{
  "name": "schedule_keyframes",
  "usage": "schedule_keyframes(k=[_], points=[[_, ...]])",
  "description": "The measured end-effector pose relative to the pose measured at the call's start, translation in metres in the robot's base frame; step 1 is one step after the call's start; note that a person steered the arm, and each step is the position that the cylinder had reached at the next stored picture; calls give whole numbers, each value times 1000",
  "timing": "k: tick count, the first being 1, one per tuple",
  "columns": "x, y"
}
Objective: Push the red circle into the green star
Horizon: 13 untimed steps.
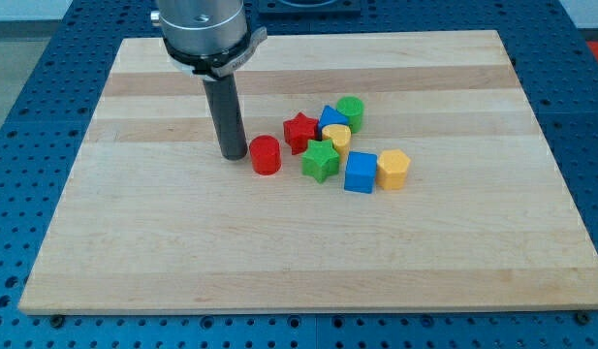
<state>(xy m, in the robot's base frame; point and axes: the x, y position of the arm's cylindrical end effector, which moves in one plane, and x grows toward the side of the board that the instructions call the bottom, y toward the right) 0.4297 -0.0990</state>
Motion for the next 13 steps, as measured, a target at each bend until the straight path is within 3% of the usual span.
schedule_keyframes(k=[2,4,6,9,10,12,13], points=[[33,3],[47,53],[17,54],[65,18],[60,-14],[-22,-77],[-32,-69]])
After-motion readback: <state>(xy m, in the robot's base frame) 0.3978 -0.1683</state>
